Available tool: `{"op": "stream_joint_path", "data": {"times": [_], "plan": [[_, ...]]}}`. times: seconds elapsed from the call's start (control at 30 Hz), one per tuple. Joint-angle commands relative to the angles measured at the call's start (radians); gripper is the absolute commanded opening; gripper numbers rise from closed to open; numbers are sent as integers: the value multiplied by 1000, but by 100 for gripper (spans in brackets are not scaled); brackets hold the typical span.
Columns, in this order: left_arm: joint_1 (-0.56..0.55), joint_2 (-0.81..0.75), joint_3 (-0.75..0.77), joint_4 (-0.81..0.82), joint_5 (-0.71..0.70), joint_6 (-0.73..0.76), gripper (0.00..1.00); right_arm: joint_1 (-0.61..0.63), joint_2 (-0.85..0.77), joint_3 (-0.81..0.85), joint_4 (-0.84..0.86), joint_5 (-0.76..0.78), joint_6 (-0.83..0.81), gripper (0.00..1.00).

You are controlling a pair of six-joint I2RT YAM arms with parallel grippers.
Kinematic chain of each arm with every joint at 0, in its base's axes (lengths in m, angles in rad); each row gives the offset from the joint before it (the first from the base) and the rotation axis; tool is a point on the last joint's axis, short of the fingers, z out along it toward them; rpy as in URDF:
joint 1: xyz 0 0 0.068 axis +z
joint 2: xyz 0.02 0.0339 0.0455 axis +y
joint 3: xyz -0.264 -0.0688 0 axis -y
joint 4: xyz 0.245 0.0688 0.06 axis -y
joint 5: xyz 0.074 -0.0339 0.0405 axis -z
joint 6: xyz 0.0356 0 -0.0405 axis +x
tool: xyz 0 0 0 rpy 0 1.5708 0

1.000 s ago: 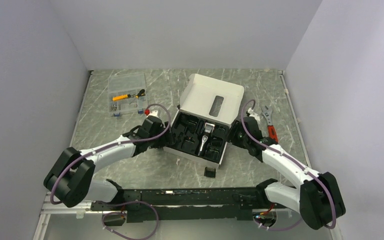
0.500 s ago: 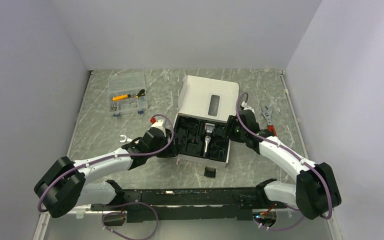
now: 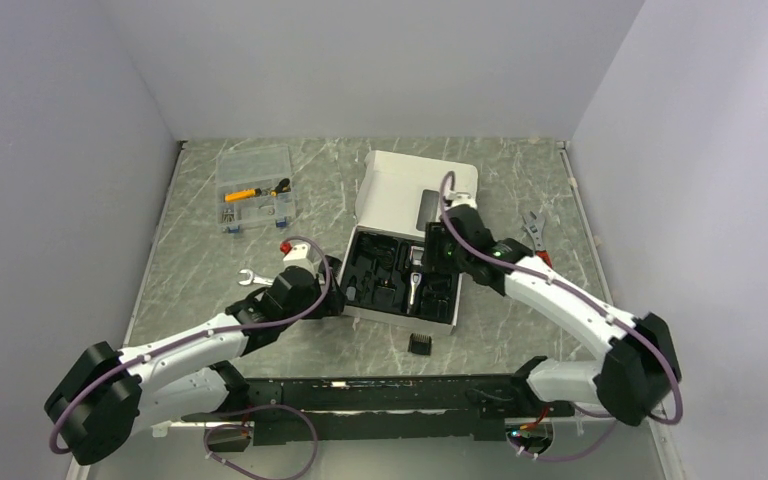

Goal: Sort the hair-cutting tools
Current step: Adjust the haircut tool in the storage box.

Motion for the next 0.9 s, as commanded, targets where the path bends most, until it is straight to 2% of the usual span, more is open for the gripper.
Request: {"op": "stream_joint_path", "data": {"times": [0.0,0.23,0.87], "plan": [[-4,8,-3,5,-34,-20,78,66,114,100,-135,138,9,57],[-4,17,-2,2,-22,-13,78,110,224,193,-235,238,6,61],[-4,18,-2,9,-7,-2,78,112,339,160,-226,209,-29,62]]}}
